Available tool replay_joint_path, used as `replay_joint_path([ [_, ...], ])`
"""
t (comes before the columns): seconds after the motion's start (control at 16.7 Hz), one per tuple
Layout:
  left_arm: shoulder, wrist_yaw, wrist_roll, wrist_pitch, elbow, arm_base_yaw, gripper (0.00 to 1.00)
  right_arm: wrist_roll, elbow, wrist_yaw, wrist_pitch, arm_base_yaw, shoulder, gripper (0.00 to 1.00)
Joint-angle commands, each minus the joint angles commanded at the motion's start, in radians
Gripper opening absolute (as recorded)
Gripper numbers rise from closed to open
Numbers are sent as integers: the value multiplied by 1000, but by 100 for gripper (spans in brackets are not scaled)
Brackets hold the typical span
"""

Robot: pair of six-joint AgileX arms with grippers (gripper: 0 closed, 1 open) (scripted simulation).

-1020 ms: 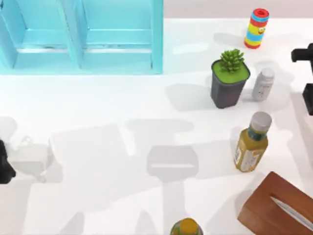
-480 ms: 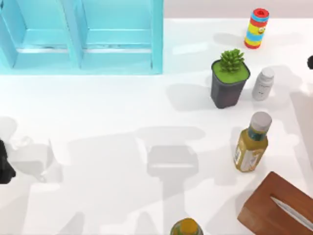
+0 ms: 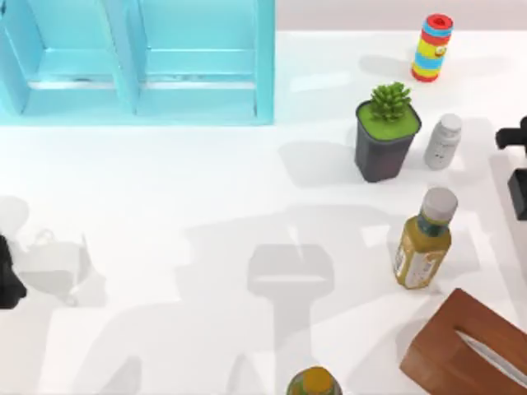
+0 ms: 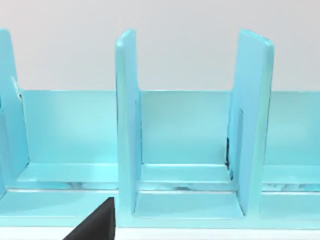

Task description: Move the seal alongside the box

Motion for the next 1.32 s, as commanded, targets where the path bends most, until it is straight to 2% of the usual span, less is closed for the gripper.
replay_joint_path([
  [0.36, 0, 0, 0, 0, 0, 0, 100, -1, -30, 3, 31, 0, 7, 0],
  [1.14, 0, 0, 0, 0, 0, 0, 100, -1, -30, 3, 31, 0, 7, 98],
  [1.32, 0, 0, 0, 0, 0, 0, 100, -1, -30, 3, 31, 0, 7, 100],
])
